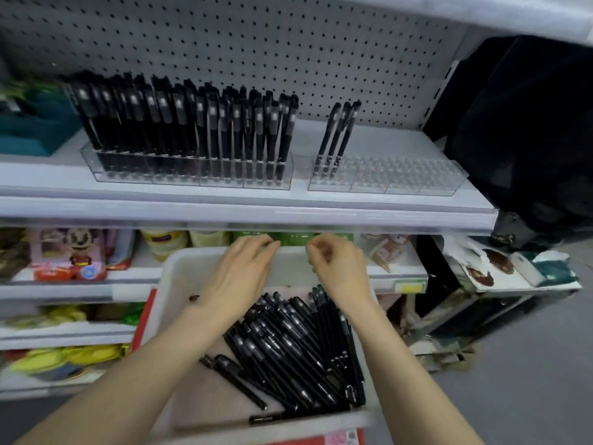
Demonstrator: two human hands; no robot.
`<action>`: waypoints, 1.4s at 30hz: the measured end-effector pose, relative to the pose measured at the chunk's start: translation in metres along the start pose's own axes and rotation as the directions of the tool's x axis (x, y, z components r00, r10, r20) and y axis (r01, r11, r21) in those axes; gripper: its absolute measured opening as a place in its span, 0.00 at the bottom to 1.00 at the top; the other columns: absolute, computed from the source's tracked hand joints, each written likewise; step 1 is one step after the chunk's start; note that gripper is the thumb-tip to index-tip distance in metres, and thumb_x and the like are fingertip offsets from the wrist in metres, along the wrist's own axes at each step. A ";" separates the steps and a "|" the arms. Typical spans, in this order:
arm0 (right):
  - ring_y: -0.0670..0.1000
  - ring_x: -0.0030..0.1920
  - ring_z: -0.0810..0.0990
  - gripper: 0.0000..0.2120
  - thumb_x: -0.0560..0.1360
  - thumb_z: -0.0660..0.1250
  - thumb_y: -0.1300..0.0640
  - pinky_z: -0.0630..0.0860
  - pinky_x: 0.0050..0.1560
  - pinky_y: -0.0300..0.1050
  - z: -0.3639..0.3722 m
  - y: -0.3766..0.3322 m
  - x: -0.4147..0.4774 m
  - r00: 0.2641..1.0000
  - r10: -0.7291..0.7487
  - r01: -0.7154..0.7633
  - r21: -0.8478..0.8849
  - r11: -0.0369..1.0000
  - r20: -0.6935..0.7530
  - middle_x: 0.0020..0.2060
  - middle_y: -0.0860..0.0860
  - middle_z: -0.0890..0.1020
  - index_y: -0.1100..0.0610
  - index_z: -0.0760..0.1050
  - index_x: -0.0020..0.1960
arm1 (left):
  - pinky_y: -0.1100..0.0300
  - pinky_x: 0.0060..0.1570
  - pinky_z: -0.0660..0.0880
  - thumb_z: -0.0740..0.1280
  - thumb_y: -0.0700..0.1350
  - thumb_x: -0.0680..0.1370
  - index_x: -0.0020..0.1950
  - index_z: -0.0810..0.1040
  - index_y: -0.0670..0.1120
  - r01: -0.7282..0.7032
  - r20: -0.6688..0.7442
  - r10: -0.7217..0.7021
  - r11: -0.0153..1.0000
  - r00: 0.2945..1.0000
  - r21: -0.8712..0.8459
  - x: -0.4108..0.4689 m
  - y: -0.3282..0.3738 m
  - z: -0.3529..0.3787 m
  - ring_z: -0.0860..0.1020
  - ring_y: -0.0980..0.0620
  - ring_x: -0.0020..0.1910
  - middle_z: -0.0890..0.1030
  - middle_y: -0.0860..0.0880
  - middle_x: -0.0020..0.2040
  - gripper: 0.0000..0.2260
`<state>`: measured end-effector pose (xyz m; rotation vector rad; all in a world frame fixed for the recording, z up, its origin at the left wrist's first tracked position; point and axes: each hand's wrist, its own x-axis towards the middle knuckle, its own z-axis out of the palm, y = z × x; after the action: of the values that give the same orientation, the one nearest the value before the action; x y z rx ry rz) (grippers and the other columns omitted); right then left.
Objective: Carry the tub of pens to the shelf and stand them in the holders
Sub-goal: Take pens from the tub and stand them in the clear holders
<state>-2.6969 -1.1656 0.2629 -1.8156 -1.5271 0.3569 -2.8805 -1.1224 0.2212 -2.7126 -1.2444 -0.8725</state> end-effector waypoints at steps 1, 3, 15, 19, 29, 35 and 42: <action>0.50 0.41 0.82 0.04 0.76 0.67 0.55 0.77 0.45 0.44 0.007 0.004 -0.006 0.993 0.054 -0.047 -0.065 0.997 0.105 0.38 0.49 0.84 0.53 0.81 0.46 | 0.45 0.56 0.77 0.72 0.34 0.72 0.64 0.78 0.39 0.004 0.007 -0.004 1.000 1.000 -0.002 -0.004 -0.003 0.004 0.77 0.38 0.56 0.79 0.39 0.59 0.21; 0.54 0.45 0.82 0.06 0.75 0.69 0.54 0.77 0.50 0.48 0.020 0.010 -0.019 0.951 0.156 -0.115 -0.159 0.980 0.269 0.40 0.52 0.85 0.55 0.82 0.45 | 0.45 0.56 0.76 0.71 0.34 0.72 0.65 0.77 0.39 0.017 0.009 -0.017 1.000 1.000 -0.017 -0.007 -0.006 0.010 0.76 0.37 0.55 0.78 0.38 0.59 0.20; 0.50 0.50 0.79 0.23 0.65 0.80 0.49 0.75 0.50 0.42 0.019 0.015 -0.032 0.730 0.313 -0.093 -0.366 0.926 0.608 0.49 0.50 0.81 0.53 0.78 0.56 | 0.45 0.58 0.72 0.70 0.34 0.73 0.65 0.78 0.40 0.063 -0.043 -0.066 0.996 0.997 -0.062 -0.009 -0.003 0.016 0.76 0.38 0.55 0.79 0.40 0.57 0.20; 0.50 0.48 0.79 0.13 0.67 0.79 0.53 0.77 0.54 0.45 0.020 0.015 -0.029 0.754 0.327 -0.149 -0.338 0.929 0.570 0.44 0.47 0.80 0.52 0.78 0.48 | 0.45 0.60 0.71 0.69 0.35 0.75 0.67 0.77 0.41 0.078 -0.016 -0.079 0.995 0.997 -0.059 -0.010 -0.002 0.015 0.74 0.39 0.57 0.78 0.40 0.58 0.20; 0.53 0.39 0.81 0.05 0.76 0.71 0.55 0.82 0.46 0.52 -0.019 0.012 -0.006 0.900 0.188 -0.192 -0.030 0.981 0.394 0.40 0.52 0.83 0.54 0.77 0.50 | 0.50 0.62 0.70 0.70 0.35 0.75 0.68 0.75 0.41 0.023 -0.009 -0.024 0.992 1.000 -0.127 -0.005 0.015 -0.003 0.71 0.42 0.63 0.75 0.41 0.65 0.21; 0.55 0.42 0.84 0.03 0.79 0.65 0.63 0.82 0.43 0.43 -0.089 -0.012 0.042 0.978 -0.005 -0.089 0.442 0.893 0.207 0.41 0.62 0.83 0.61 0.76 0.52 | 0.48 0.59 0.75 0.71 0.33 0.74 0.67 0.75 0.42 -0.067 -0.070 0.060 0.992 0.996 -0.106 0.042 0.035 -0.031 0.71 0.44 0.64 0.75 0.42 0.65 0.22; 0.54 0.45 0.82 0.06 0.76 0.69 0.66 0.80 0.46 0.39 -0.145 -0.028 0.113 0.972 -0.105 0.187 0.425 0.886 -0.210 0.43 0.60 0.81 0.64 0.78 0.53 | 0.50 0.59 0.75 0.74 0.27 0.65 0.69 0.72 0.38 -0.080 -0.068 0.089 0.989 0.994 0.127 0.116 0.038 -0.039 0.67 0.42 0.66 0.72 0.40 0.67 0.33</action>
<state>-2.5976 -1.1087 0.4097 -1.3286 -1.3169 0.4146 -2.8115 -1.0778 0.3200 -2.5907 -1.1212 -0.8475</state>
